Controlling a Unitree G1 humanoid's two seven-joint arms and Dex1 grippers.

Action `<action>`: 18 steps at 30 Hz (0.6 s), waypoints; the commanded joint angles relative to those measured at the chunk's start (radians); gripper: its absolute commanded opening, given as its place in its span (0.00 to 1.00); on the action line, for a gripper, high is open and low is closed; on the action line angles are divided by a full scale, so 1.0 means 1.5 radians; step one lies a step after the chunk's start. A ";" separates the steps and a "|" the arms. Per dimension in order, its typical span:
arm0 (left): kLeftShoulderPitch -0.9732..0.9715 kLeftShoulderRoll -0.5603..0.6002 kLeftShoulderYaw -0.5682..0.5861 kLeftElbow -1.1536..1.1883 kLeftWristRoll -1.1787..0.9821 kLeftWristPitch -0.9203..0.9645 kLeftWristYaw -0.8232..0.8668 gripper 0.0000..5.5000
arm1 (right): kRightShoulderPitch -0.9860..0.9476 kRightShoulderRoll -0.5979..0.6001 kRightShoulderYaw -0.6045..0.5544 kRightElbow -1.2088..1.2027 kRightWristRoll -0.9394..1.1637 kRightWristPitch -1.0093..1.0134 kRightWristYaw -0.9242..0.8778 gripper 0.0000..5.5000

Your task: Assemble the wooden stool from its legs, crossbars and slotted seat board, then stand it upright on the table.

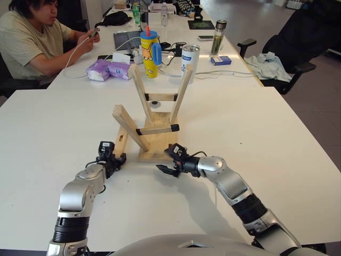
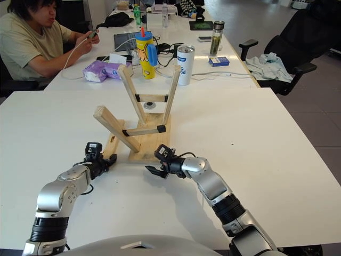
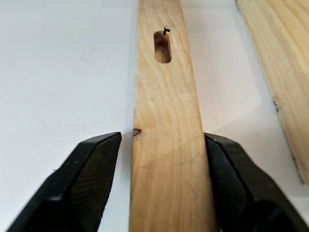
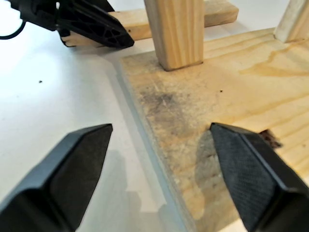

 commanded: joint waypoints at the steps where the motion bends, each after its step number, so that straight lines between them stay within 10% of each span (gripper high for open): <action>1: 0.027 0.016 -0.009 0.042 0.030 -0.005 -0.009 0.41 | 0.038 0.019 0.017 0.034 0.004 0.026 -0.001 0.68; 18: -0.313 0.047 0.296 -0.069 -0.158 -0.273 -0.028 0.37 | 0.006 0.004 -0.014 0.111 -0.065 -0.091 -0.040 0.68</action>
